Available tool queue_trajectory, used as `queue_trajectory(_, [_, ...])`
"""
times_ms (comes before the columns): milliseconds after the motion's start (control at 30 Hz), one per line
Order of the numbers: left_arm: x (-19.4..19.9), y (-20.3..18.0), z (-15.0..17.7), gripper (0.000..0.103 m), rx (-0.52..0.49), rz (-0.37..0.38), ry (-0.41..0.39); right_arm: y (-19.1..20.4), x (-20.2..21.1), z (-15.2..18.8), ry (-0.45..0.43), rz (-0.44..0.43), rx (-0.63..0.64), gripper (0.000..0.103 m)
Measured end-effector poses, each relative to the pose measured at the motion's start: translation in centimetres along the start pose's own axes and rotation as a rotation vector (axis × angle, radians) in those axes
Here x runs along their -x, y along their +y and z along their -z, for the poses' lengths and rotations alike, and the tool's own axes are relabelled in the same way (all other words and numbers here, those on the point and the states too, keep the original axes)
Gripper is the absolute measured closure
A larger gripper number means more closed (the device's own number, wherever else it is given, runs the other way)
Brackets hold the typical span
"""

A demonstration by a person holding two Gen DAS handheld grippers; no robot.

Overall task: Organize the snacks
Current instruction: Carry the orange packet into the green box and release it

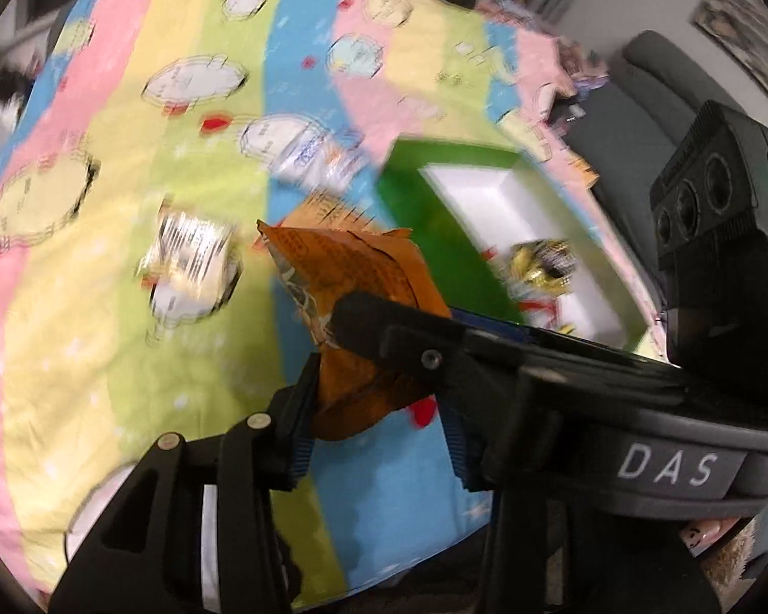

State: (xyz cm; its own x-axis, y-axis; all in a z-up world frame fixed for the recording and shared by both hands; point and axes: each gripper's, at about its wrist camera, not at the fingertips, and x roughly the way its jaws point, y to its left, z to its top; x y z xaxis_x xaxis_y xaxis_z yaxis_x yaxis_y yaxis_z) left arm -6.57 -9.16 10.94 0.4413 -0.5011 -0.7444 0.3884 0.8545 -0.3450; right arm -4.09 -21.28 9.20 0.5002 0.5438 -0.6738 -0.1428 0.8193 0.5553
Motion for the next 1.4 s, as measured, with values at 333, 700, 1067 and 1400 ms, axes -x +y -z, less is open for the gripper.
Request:
queue_trajectory(333, [-2.0,-7.8,-3.4,0.062,-0.199,0.146,-0.047,-4.2,9.0,-1.3,-0.257,0.116,-0.078,0.047])
queue_trajectory(700, [-8.8,-13.3,-4.4,0.063,-0.285,0.257,0.105,-11.6,11.3,-1.0,-0.296,0.223,-0.270,0.047])
queue_trajectory(1067, [-12.6,-13.9,-3.7,0.063,-0.270,0.272,0.191,-15.6,10.2,-0.7,-0.255,0.256,-0.352,0.047])
queue_trajectory(1400, [-13.0,-13.5,-3.4,0.061,-0.229,0.258,0.214,-15.1,9.7,-0.7,-0.244,0.327,-0.346,0.046])
